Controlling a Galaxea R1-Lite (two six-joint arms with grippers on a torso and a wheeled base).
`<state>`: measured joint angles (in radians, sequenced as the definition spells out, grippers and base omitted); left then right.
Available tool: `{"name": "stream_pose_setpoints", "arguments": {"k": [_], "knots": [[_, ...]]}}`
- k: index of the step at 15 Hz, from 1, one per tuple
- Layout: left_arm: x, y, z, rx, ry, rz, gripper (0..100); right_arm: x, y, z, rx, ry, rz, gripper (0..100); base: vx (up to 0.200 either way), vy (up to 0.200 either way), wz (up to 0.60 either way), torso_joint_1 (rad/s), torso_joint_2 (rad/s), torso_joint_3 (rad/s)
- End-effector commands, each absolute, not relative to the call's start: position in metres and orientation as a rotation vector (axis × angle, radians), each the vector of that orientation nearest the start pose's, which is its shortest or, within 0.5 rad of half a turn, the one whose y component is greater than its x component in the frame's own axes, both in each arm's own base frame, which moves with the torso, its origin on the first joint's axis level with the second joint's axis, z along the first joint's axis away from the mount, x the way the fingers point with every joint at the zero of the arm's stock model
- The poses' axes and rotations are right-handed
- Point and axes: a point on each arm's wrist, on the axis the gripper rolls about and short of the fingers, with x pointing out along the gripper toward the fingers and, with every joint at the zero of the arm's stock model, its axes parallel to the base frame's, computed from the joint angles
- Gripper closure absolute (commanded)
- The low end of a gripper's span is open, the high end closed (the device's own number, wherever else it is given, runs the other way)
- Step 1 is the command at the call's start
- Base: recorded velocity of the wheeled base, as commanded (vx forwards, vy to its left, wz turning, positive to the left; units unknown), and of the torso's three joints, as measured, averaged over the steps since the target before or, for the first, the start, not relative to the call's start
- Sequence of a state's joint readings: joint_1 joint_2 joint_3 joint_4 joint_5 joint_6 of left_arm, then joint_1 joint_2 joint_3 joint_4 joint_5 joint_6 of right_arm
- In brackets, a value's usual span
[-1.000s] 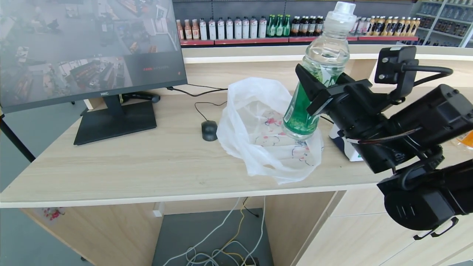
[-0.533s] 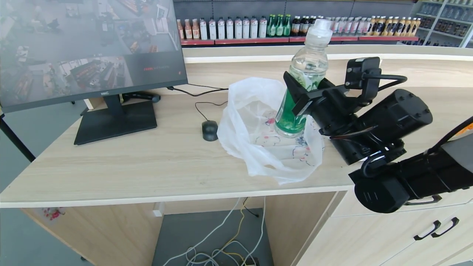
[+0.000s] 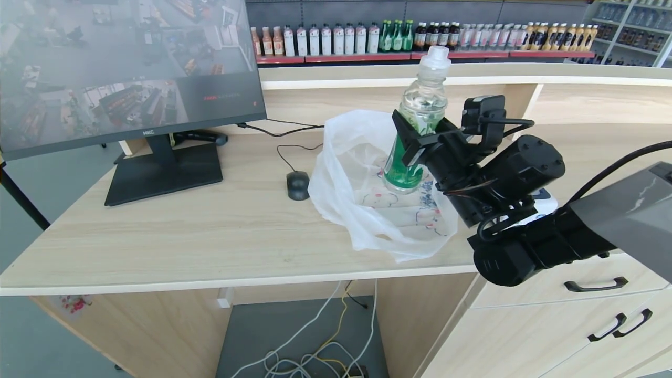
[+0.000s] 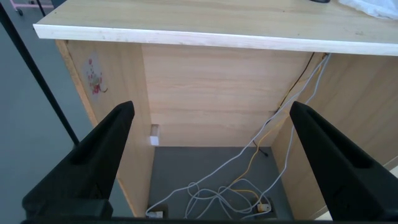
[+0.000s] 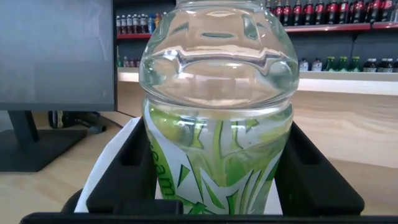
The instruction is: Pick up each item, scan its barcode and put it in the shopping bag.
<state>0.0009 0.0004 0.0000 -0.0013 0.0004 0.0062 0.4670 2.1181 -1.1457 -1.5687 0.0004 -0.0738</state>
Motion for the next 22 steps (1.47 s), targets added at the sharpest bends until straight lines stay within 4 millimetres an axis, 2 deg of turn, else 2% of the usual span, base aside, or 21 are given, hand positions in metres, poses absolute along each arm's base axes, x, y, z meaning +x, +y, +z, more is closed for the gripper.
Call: {"name": "stream_pose_setpoints", "arguments": {"k": [1, 4, 9, 14, 18, 22], "knots": [[-0.023, 0.000, 0.076, 0.006, -0.002, 0.002, 0, 0.368, 0.184, 0.209, 0.071, -0.614, 0.431, 100, 0.000, 0.000, 0.00, 0.000, 0.00, 0.000], [-0.023, 0.000, 0.076, 0.006, -0.002, 0.002, 0, 0.375, 0.188, 0.221, 0.057, -0.608, 0.467, 100, 0.000, 0.000, 0.00, 0.000, 0.00, 0.000], [-0.023, 0.000, 0.076, 0.006, -0.002, 0.003, 0, 0.381, 0.215, 0.234, 0.061, -0.567, 0.515, 100, 0.000, 0.000, 0.00, 0.000, 0.00, 0.000], [-0.023, 0.000, 0.076, 0.006, -0.002, 0.002, 0, 0.404, 0.231, 0.212, 0.051, -0.522, 0.528, 100, 0.000, 0.000, 0.00, 0.000, 0.00, 0.000], [-0.023, 0.000, 0.076, 0.006, -0.002, 0.002, 0, 0.408, 0.242, 0.197, 0.051, -0.503, 0.547, 100, 0.000, 0.000, 0.00, 0.000, 0.00, 0.000], [-0.023, 0.000, 0.076, 0.006, -0.002, 0.002, 0, 0.413, 0.245, 0.198, 0.056, -0.521, 0.547, 100, 0.000, 0.000, 0.00, 0.000, 0.00, 0.000]]}}
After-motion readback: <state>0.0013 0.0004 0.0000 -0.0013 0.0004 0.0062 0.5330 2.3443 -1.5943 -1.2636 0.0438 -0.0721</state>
